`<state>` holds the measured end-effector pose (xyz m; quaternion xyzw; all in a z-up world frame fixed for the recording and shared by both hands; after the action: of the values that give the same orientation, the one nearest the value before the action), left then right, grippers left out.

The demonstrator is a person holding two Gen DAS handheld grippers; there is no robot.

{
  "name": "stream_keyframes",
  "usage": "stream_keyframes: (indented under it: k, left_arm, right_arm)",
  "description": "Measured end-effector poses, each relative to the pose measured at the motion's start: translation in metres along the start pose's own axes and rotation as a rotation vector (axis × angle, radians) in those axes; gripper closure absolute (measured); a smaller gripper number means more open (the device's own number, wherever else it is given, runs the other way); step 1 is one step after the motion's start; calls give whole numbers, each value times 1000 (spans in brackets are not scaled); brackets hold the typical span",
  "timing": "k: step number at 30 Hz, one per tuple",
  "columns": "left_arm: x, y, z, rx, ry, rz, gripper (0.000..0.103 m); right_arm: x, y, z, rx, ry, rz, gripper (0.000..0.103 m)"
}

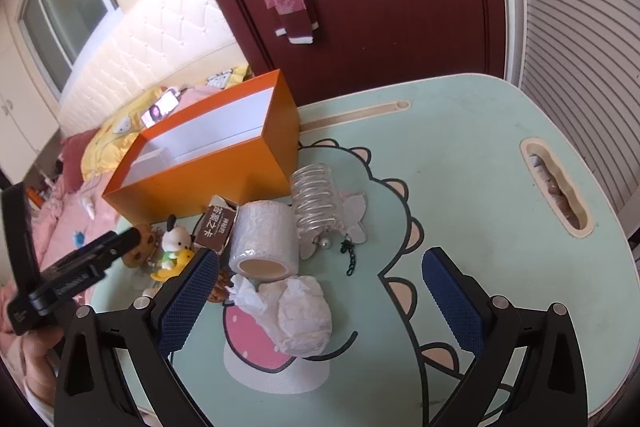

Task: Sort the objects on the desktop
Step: 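Grasp the brown bear keychain with the left gripper while the right grasps the white tissue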

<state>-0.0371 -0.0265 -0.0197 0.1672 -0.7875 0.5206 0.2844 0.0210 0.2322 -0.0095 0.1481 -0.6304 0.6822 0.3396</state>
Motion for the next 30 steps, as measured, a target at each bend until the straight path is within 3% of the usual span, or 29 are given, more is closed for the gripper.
stream_keyframes:
  k: [3, 4, 5, 11, 16, 20, 25, 28, 30]
  left_arm:
    - [-2, 7, 4, 32, 0, 26, 25]
    - [-2, 6, 5, 42, 1, 24, 32]
    - [-3, 3, 8, 55, -6, 15, 52]
    - [-18, -16, 19, 71, -47, 15, 51]
    - [-35, -26, 4, -5, -61, 43, 51]
    - [-38, -22, -5, 72, 17, 31, 49]
    - [-39, -19, -7, 112, 41, -21, 46]
    - [-38, -19, -6, 111, 38, -25, 46]
    - [-38, -19, -5, 112, 35, -28, 45]
  right_arm:
    - [0, 0, 0, 8, -10, -4, 1]
    - [-1, 0, 0, 8, -20, -7, 1]
    - [-2, 0, 1, 6, -29, -9, 1]
    - [-14, 11, 15, -43, -148, 22, 1]
    - [-24, 16, 28, -59, -228, 25, 1]
    - [-28, 17, 34, -60, -263, -2, 1]
    - [-33, 20, 41, -63, -308, -35, 23]
    - [-36, 21, 45, -64, -335, -55, 44]
    - [-38, 22, 48, -65, -353, -68, 65]
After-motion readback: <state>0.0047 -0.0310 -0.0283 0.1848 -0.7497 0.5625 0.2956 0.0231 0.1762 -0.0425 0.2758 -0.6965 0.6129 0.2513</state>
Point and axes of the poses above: each gripper's, at about its wrist camera, not at the fingertips, and y roughly the way its jaws point, z to its left, x to its top, the point moved 5 cm from there along y, roughly the way its jaws point, and after that the axes turned 15 degrees about -x, right-handed, at the moved point
